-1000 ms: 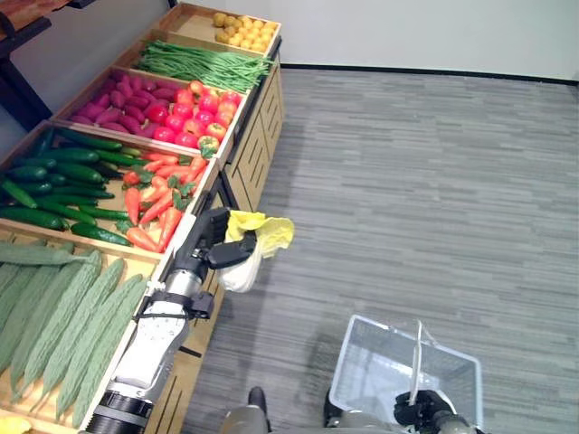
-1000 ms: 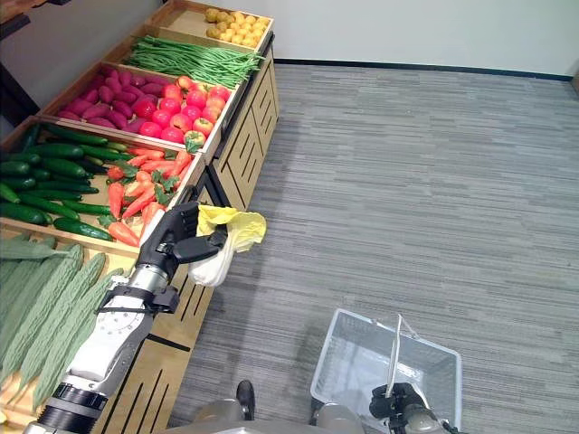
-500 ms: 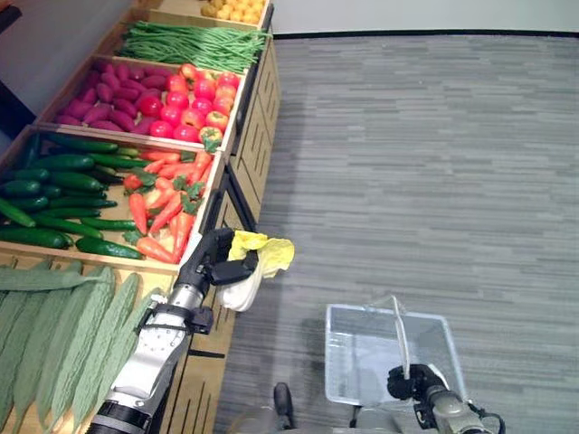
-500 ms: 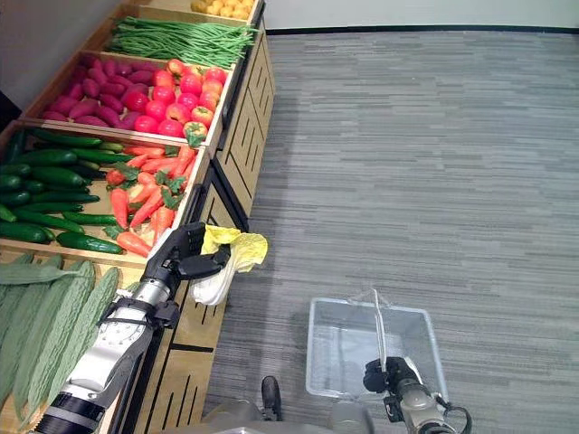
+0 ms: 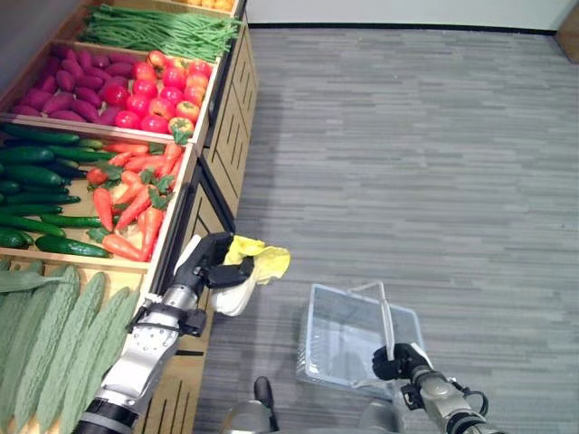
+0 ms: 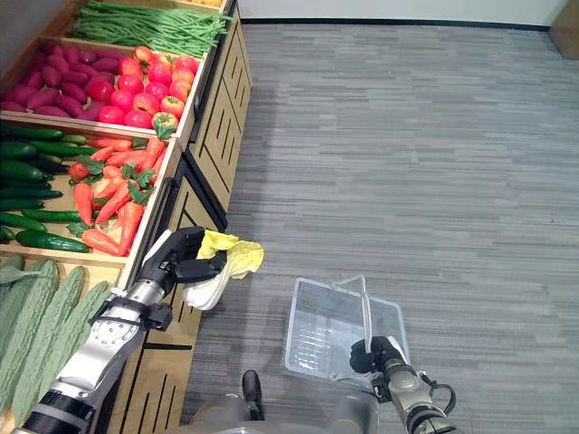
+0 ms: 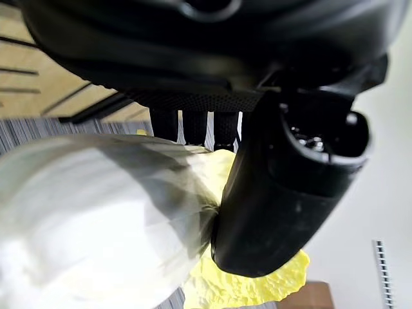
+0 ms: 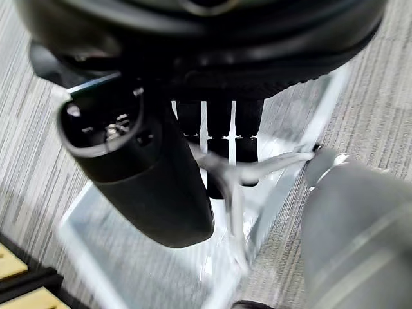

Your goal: Get the vegetables into the basket

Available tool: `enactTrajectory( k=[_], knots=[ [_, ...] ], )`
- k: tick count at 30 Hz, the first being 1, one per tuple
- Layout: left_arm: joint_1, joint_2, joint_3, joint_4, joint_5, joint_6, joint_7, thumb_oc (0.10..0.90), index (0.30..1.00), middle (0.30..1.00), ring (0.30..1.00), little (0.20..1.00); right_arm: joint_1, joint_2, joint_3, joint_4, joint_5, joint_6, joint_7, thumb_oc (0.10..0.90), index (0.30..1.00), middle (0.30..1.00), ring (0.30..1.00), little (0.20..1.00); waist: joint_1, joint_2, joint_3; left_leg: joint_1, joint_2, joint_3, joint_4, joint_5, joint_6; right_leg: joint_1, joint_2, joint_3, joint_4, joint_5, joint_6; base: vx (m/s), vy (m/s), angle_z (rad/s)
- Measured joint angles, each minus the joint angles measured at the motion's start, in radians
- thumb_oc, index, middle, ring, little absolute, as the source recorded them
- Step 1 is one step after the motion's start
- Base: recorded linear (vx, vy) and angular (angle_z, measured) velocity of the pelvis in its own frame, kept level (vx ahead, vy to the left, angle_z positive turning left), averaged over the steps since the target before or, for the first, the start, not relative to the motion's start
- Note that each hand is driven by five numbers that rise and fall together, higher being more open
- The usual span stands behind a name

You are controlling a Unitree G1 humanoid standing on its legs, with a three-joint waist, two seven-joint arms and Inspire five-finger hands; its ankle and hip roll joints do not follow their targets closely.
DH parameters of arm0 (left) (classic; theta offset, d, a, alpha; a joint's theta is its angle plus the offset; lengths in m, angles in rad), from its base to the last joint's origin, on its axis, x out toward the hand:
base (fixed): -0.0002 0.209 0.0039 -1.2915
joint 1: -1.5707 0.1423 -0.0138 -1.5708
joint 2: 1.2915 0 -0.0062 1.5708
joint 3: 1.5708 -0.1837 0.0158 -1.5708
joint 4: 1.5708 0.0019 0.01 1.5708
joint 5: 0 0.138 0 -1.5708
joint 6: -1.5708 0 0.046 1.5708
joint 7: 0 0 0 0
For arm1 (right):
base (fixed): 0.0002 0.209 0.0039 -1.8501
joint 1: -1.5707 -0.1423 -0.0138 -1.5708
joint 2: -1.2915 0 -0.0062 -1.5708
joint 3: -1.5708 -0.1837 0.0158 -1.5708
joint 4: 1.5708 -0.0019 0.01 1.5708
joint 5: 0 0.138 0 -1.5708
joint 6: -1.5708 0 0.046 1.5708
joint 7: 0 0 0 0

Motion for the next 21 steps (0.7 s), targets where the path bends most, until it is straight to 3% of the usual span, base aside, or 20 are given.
enactTrajectory(
  k=[1,7,9,10,13,14,15,16,18,19,21],
  knots=[
    [0.009,-0.040,-0.006,0.009,0.000,0.000,-0.001,0.400,0.300,0.300,0.300,0.300,0.011,-0.022,0.009,-0.004,-0.007,0.002,-0.002,0.400,0.300,0.300,0.300,0.300,-0.006,0.026,-0.014,-0.017,0.057,-0.010,0.012,0.032,-0.030,0.018,0.058,-0.019,-0.031,0.001,-0.016,0.03,-0.298,-0.03],
    [0.013,-0.101,-0.036,0.011,-0.003,0.002,-0.021,0.400,0.300,0.300,0.300,0.300,0.053,-0.070,0.032,-0.008,-0.007,0.001,-0.013,0.400,0.300,0.300,0.300,0.300,-0.055,0.035,-0.015,-0.057,0.188,-0.077,0.064,0.076,-0.079,0.070,0.185,-0.089,-0.076,-0.015,-0.078,-0.01,-0.285,0.19],
    [0.009,-0.107,-0.036,0.014,-0.003,0.007,-0.022,0.400,0.300,0.300,0.300,0.300,0.063,-0.072,0.031,-0.006,-0.006,-0.001,-0.020,0.400,0.300,0.300,0.300,0.300,-0.058,0.039,-0.013,-0.088,0.211,-0.103,0.082,0.107,-0.079,0.071,0.210,-0.114,-0.076,-0.023,-0.097,-0.08,-0.181,0.36],
    [0.002,-0.111,-0.036,0.023,-0.003,0.008,-0.020,0.400,0.300,0.300,0.300,0.300,0.073,-0.072,0.032,0.000,-0.006,0.000,-0.020,0.400,0.300,0.300,0.300,0.300,-0.062,0.040,-0.009,-0.111,0.218,-0.122,0.082,0.154,-0.077,0.075,0.209,-0.140,-0.077,-0.028,-0.115,-0.10,-0.177,0.67],
    [-0.022,-0.109,-0.047,0.047,-0.003,0.018,-0.019,0.400,0.300,0.300,0.300,0.300,0.076,-0.083,0.009,0.011,-0.004,-0.002,-0.017,0.400,0.300,0.300,0.300,0.300,-0.084,0.061,0.009,-0.194,0.202,-0.104,0.113,0.287,-0.086,0.083,0.213,-0.183,-0.079,-0.053,-0.150,-0.04,-0.136,0.83],
    [-0.023,-0.107,-0.052,0.047,-0.004,0.020,-0.021,0.400,0.300,0.300,0.300,0.300,0.074,-0.087,0.005,0.014,-0.004,0.003,-0.019,0.400,0.300,0.300,0.300,0.300,-0.083,0.057,0.016,-0.200,0.176,-0.100,0.111,0.293,-0.105,0.081,0.192,-0.193,-0.082,-0.054,-0.153,0.02,-0.036,0.44],
    [-0.003,-0.106,-0.055,0.048,-0.005,0.025,-0.021,0.400,0.300,0.300,0.300,0.300,0.072,-0.098,-0.003,0.026,-0.004,0.003,-0.019,0.400,0.300,0.300,0.300,0.300,-0.064,0.041,0.025,-0.172,0.076,-0.142,0.129,0.191,-0.112,0.079,0.160,-0.166,-0.080,-0.055,-0.154,0.02,0.036,-0.01],
    [0.011,-0.101,-0.056,0.046,-0.004,0.027,-0.030,0.400,0.300,0.300,0.300,0.300,0.073,-0.111,-0.007,0.027,-0.005,-0.002,-0.018,0.400,0.300,0.300,0.300,0.300,-0.071,0.050,0.021,-0.148,0.012,-0.149,0.128,0.133,-0.084,0.083,0.147,-0.162,-0.076,-0.053,-0.152,0.01,0.095,-0.08],
    [0.014,-0.094,-0.053,0.024,-0.004,0.026,-0.031,0.400,0.300,0.300,0.300,0.300,0.071,-0.115,-0.007,0.008,-0.005,0.002,-0.016,0.400,0.300,0.300,0.300,0.300,-0.098,0.079,0.009,-0.105,0.000,-0.092,0.061,0.077,-0.014,0.073,0.174,-0.169,-0.057,-0.058,-0.150,0.01,0.111,0.00],
    [0.011,-0.092,-0.053,0.008,-0.004,0.026,-0.029,0.400,0.300,0.300,0.300,0.300,0.073,-0.109,-0.007,-0.009,-0.005,0.001,-0.014,0.400,0.300,0.300,0.300,0.300,-0.092,0.090,0.004,-0.082,0.005,-0.101,0.022,0.068,0.001,0.049,0.188,-0.149,-0.027,-0.064,-0.146,0.04,0.127,-0.32],
    [-0.024,-0.090,-0.068,0.008,-0.003,0.027,-0.043,0.400,0.300,0.300,0.300,0.300,0.071,-0.098,-0.011,-0.024,-0.004,-0.005,-0.009,0.400,0.300,0.300,0.300,0.300,-0.107,0.077,0.011,-0.068,0.004,-0.101,0.003,0.036,0.009,0.029,0.176,-0.138,0.015,-0.074,-0.131,0.07,0.142,-0.22]
  ],
)
